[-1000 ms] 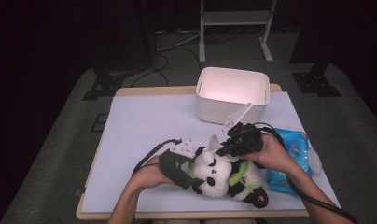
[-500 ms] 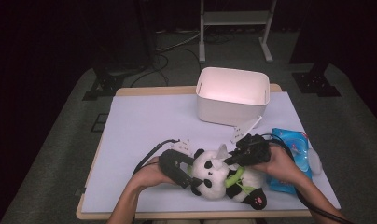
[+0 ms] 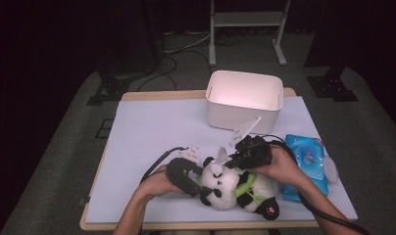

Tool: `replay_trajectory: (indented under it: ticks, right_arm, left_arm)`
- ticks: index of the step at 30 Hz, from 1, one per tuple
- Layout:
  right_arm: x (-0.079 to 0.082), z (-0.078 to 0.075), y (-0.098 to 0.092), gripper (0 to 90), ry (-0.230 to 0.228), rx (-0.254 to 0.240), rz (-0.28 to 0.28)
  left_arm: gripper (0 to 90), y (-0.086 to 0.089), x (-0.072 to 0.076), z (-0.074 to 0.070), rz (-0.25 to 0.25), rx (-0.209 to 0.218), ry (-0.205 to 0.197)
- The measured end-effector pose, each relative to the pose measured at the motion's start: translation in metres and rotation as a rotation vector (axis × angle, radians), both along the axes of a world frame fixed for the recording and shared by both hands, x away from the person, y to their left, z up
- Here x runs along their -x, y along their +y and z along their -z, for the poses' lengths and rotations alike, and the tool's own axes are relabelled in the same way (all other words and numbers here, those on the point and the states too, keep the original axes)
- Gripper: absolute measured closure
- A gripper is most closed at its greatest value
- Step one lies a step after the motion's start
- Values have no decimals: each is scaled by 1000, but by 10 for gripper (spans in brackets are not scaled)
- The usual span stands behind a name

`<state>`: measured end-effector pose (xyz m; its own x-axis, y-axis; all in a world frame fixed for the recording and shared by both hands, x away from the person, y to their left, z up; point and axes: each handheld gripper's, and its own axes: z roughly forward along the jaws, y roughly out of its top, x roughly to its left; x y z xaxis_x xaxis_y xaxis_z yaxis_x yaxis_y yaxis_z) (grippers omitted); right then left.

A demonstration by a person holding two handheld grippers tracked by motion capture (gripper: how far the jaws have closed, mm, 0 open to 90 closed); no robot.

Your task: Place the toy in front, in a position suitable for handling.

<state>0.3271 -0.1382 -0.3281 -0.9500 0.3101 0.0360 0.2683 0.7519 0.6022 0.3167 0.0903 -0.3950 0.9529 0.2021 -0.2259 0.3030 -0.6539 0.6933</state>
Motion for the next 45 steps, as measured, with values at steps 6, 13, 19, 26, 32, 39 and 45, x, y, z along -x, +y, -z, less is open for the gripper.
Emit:
replay_trajectory:
  ticks: [6,13,19,26,32,39,45]
  right_arm:
    - [-1,-5,16,798,-21,34,-37]
    - [19,-10,-9,798,-9,8,-27]
    - [34,-15,-35,798,-7,-18,2]
    - [57,-4,-48,797,-2,29,9]
    - [61,5,-51,800,-21,32,35]
    - [47,13,-47,813,-38,63,55]
    - [32,13,-56,821,-52,76,104]
  left_arm:
    - [240,0,0,2,-15,-24,3]
    - [242,3,-5,4,-40,-12,27]
    - [242,3,-5,3,-50,-11,26]
    - [241,3,-6,3,-60,-13,27]
    - [242,1,-5,3,-57,-9,23]
    - [241,-2,-4,3,-57,-13,14]
    - [240,-7,-1,-1,-50,-17,3]
